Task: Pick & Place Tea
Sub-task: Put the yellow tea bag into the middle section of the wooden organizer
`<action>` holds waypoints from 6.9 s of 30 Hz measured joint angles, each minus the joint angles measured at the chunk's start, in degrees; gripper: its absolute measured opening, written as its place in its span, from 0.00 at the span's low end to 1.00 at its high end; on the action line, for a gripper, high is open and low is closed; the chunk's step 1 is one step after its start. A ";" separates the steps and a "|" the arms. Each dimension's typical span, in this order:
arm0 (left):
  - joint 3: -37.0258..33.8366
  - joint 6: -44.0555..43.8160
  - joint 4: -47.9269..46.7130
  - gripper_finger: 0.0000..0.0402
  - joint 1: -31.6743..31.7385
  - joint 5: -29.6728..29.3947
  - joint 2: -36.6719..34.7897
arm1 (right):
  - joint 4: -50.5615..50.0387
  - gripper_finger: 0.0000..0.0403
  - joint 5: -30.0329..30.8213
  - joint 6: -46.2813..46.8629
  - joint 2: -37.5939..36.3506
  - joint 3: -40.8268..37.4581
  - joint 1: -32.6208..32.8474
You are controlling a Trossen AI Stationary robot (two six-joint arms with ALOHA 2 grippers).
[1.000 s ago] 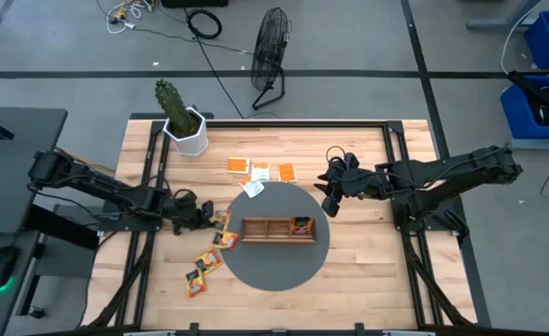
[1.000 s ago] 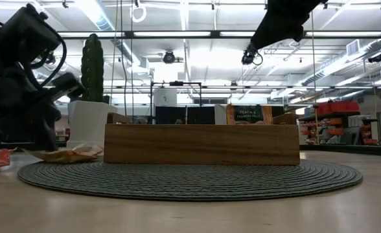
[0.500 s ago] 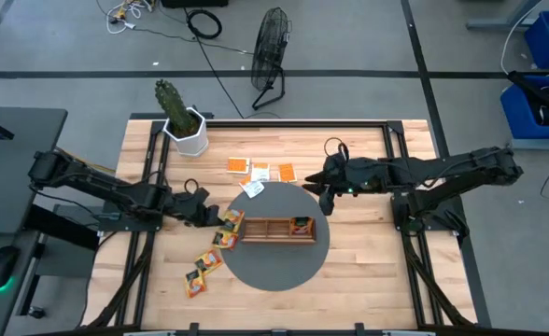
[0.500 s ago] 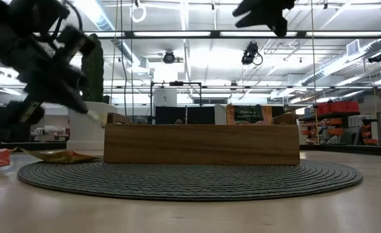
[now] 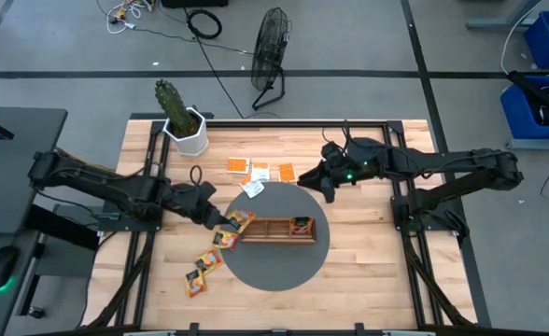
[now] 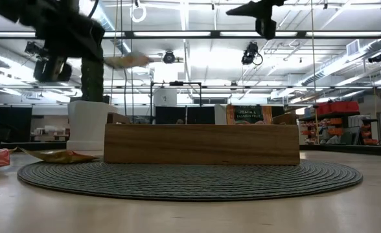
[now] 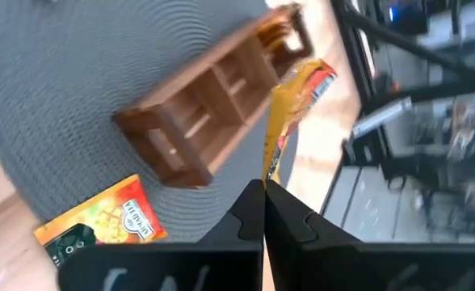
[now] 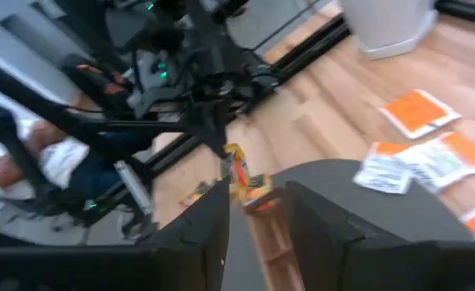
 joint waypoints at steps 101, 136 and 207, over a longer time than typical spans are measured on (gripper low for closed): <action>39.15 41.10 15.18 0.35 28.01 9.94 14.75 | 37.67 0.00 19.32 -18.30 -0.04 0.13 1.06; 39.04 42.46 38.20 0.42 25.92 9.32 26.27 | 62.02 0.00 21.72 -25.44 8.90 0.12 0.68; 39.06 64.08 -20.52 0.00 20.98 10.65 21.00 | -46.77 0.39 -6.47 -35.26 36.87 59.89 -3.81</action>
